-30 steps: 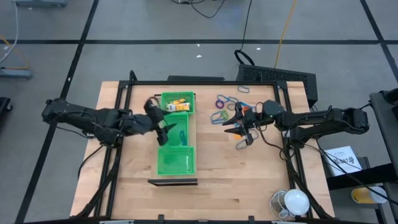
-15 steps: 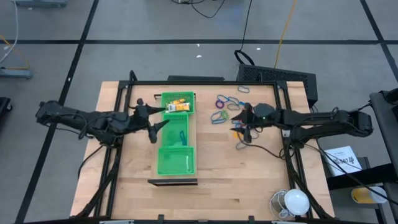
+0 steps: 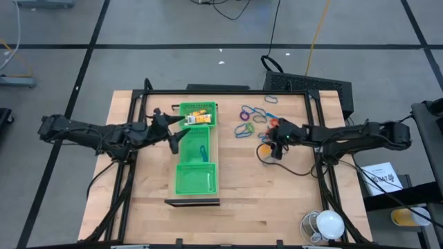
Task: Pick & Place Office Desk Supplies
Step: Put the blue rubber band into the center green bin on the shelf
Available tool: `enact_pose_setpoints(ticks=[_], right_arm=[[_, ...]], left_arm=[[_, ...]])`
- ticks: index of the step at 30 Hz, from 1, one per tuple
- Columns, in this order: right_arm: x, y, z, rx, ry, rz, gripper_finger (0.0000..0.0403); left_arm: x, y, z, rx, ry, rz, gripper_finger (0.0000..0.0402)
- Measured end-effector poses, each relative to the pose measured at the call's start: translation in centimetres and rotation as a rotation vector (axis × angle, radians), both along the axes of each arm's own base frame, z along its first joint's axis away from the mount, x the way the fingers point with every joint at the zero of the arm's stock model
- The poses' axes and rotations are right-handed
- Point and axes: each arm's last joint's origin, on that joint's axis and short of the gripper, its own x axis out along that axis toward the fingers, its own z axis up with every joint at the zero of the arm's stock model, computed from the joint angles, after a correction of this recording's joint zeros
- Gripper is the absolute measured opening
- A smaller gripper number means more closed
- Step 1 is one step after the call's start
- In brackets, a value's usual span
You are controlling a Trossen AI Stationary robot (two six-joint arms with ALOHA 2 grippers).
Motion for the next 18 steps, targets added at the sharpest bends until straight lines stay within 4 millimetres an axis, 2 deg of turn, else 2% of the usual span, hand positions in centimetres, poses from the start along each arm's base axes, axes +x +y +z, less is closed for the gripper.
enact_pose_setpoints(ticks=[5,11,18], right_arm=[[0.7,-0.9,-0.6,0.0,-0.023,-0.039,0.018],[0.9,-2.0,-2.2,0.027,0.044,-0.093,0.0166],[1.8,-2.2,-3.5,0.064,0.037,-0.063,0.0159]], left_arm=[[0.3,0.1,-0.1,-0.004,0.001,-0.008,0.0271],[0.3,0.1,-0.1,-0.008,-0.001,-0.009,0.0271],[0.3,0.3,-0.1,-0.007,-0.004,0.0,0.0271]])
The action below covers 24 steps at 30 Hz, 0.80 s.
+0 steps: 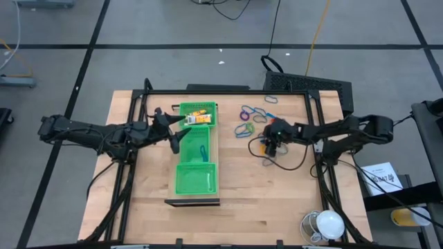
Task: Pick & Place Office Desk Supplies
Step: Put the blue rubber band into the center green bin on the shelf
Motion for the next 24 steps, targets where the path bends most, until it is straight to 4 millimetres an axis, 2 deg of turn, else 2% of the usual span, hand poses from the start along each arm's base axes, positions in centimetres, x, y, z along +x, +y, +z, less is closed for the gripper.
enact_pose_setpoints(ticks=[8,24], right_arm=[[0.03,-0.43,-0.57,0.025,0.011,-0.04,0.0146],[0.05,-0.64,-0.52,0.031,-0.006,-0.066,0.0028]], left_arm=[[0.0,0.03,0.0,0.0,0.0,0.002,0.0271],[0.0,0.03,0.02,-0.004,-0.003,0.003,0.0271]])
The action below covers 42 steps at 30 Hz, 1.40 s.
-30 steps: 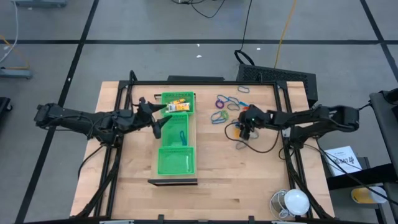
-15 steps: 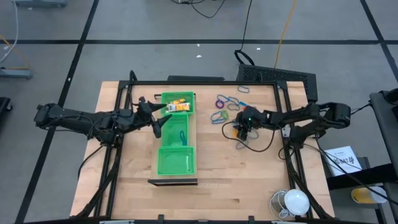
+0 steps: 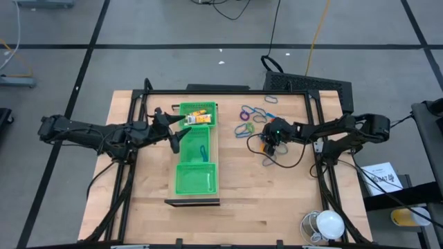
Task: Pick & Place Office Desk Supplies
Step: Put the blue rubber band into the center green bin on the shelf
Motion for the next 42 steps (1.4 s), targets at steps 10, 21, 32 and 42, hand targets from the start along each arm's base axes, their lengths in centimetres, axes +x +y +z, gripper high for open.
enact_pose_setpoints(ticks=[10,21,32,42], right_arm=[[0.7,-0.3,0.8,-0.041,-0.109,0.004,0.0008],[1.6,-0.5,2.6,-0.109,-0.291,0.009,0.0005],[2.0,0.3,8.3,-0.07,-0.78,0.276,0.0003],[1.8,1.9,11.3,0.087,-1.074,0.533,0.0003]], left_arm=[[0.0,0.0,0.0,-0.001,-0.001,0.0,0.0271],[0.1,0.0,0.4,-0.053,-0.071,0.009,0.0271],[0.5,-0.1,1.7,-0.072,-0.217,-0.01,0.0271],[4.5,-1.1,1.6,0.061,-0.36,-0.243,0.0271]])
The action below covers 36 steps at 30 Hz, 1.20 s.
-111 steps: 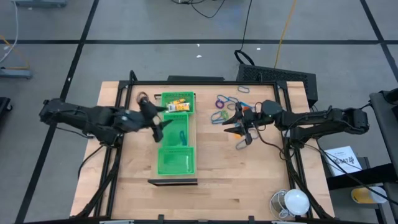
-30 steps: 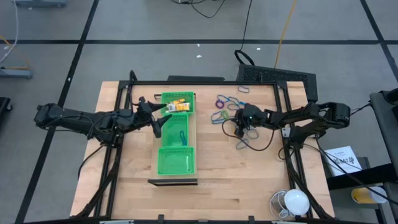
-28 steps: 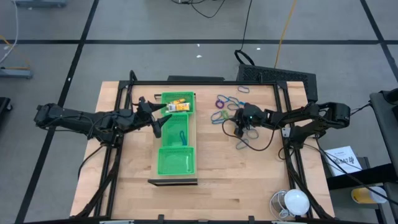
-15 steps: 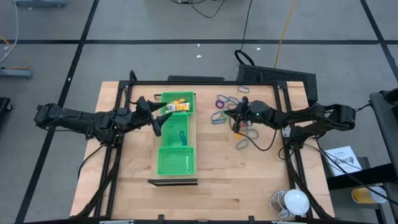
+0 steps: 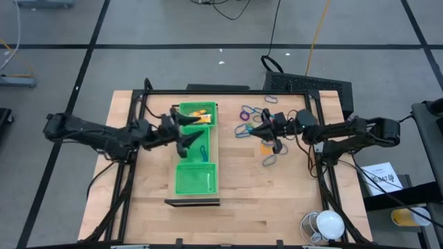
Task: Pick & Place Office Desk Supplies
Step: Put the blue rubber band into the center green bin on the shelf
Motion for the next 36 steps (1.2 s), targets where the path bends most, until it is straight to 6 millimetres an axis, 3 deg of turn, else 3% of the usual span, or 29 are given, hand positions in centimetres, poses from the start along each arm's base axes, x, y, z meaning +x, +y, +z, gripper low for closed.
enact_pose_setpoints(ticks=[5,15,23,30,36], right_arm=[[0.1,1.5,0.8,-0.024,-0.087,0.064,0.0003],[0.5,4.0,2.3,-0.018,-0.18,0.185,0.0003],[0.5,4.7,2.3,-0.058,-0.197,0.201,0.0003],[0.5,4.7,2.3,-0.059,-0.195,0.2,0.0004],[0.6,4.7,2.2,-0.07,-0.186,0.196,0.0004]], left_arm=[[2.6,-0.3,-0.6,0.03,-0.064,-0.043,0.0271],[10.1,-0.2,-0.4,0.105,0.089,-0.159,0.0271],[14.9,-0.1,-1.2,0.145,0.128,-0.165,0.0271],[17.3,-0.6,-1.8,0.156,0.131,-0.25,0.0271],[17.5,-0.5,-1.9,0.151,0.134,-0.246,0.0271]])
